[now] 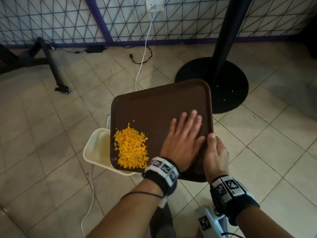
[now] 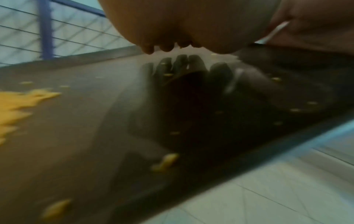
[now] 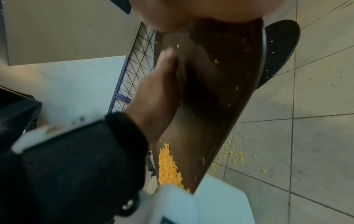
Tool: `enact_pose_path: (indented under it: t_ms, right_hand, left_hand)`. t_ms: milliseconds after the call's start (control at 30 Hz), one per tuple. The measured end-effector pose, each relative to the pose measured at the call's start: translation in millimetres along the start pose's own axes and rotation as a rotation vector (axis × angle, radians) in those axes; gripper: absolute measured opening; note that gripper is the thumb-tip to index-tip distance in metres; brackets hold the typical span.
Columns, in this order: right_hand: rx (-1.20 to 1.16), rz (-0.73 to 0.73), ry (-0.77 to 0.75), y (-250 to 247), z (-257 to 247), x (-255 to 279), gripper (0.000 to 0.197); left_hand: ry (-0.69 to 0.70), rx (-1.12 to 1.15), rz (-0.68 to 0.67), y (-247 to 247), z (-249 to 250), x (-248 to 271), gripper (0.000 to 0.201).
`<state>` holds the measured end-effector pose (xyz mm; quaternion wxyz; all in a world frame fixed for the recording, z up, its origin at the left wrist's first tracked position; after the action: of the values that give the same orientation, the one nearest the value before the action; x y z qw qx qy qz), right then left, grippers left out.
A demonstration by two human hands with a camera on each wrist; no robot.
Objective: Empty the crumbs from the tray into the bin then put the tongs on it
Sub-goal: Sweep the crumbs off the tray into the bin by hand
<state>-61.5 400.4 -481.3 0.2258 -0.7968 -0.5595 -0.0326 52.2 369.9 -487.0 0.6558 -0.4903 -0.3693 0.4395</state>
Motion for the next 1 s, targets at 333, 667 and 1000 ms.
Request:
enact_pose_path:
  t_ms: [333,667,1000]
  right_hand:
    - [0.006,-0.020,-0.021,0.3,-6.8,2.0,0.047]
    - [-0.004,0.001,0.011,0.6,-3.6,2.1,0.043]
    - [0.022,-0.007,0.001,2.4,-4.2,0.7,0.046]
  left_hand:
    - [-0.392,0.016,-0.148,41.7,-114.2,75.6,0.076]
    - [-0.027,0.034,-0.055,27.9,-11.3,50.6,0.073]
    - [-0.340,-0.117,-0.268,58.7,-150.3,135.9,0.077]
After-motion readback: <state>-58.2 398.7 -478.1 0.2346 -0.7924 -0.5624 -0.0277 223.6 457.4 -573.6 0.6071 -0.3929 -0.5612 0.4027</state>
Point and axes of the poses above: each hand's wrist, its own x-axis away from the middle knuckle, its own y-axis out of the palm, z = x × y, the point moved 7 cm from there along -x, towards the middle knuckle, and after that the axes turned 1 degree about -z, right-handed, at the moved point
